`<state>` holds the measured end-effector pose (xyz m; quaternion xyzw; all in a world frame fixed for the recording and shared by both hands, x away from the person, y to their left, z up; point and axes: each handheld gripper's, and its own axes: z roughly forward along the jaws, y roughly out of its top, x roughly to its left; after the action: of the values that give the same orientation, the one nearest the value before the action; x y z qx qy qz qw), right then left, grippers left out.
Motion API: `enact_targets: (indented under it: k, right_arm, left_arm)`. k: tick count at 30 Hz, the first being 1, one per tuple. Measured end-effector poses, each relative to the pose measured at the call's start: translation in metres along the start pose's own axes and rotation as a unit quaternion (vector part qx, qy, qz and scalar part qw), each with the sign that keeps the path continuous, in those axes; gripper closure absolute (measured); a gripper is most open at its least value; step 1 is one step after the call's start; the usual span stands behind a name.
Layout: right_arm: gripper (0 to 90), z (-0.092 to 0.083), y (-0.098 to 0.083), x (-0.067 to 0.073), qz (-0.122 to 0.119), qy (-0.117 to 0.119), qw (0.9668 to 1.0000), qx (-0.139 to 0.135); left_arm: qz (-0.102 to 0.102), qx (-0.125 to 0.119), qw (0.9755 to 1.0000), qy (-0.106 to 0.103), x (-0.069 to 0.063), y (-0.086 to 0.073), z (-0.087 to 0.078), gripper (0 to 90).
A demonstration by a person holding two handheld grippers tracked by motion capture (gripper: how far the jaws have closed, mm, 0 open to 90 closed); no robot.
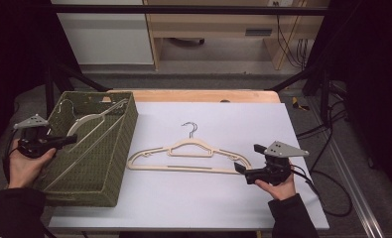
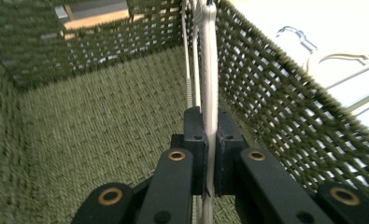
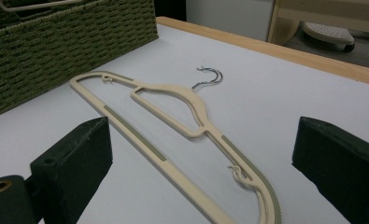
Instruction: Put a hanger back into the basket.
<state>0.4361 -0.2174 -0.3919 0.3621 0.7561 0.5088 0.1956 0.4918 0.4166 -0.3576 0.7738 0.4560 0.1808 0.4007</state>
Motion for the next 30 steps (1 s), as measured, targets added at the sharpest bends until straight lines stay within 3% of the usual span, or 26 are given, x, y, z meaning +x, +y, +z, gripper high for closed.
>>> enact_targets:
  k: [6, 11, 17, 21, 23, 30]
  right_arm:
    - [5.6, 0.002, -0.001, 0.000, -0.002, 0.001, 1.0000, 0.004]
    - [5.6, 0.002, 0.000, 0.000, -0.001, 0.001, 1.0000, 0.003]
    - [5.6, 0.002, 0.000, 0.000, -0.002, 0.004, 1.0000, 0.006]
    - [5.6, 0.002, 0.000, 0.000, -0.003, 0.005, 1.0000, 0.006]
    - [5.6, 0.002, 0.000, 0.001, 0.000, 0.004, 1.0000, 0.005]
    - [5.6, 0.003, -0.001, 0.001, -0.001, 0.005, 1.0000, 0.006]
  left_arm:
    - [-0.015, 0.019, 0.9997, -0.001, 0.002, -0.011, 0.016, 85.1]
    - [-0.053, 0.013, 0.9985, -0.001, 0.010, -0.016, 0.018, 84.1]
    - [-0.069, 0.036, 0.9961, 0.041, 0.016, -0.016, 0.022, 82.7]
    - [-0.083, 0.045, 0.9931, 0.070, 0.019, -0.017, 0.024, 81.8]
    - [-0.092, 0.062, 0.9898, 0.089, 0.021, -0.018, 0.027, 80.6]
    - [-0.117, 0.070, 0.9837, 0.117, 0.028, -0.020, 0.026, 71.9]
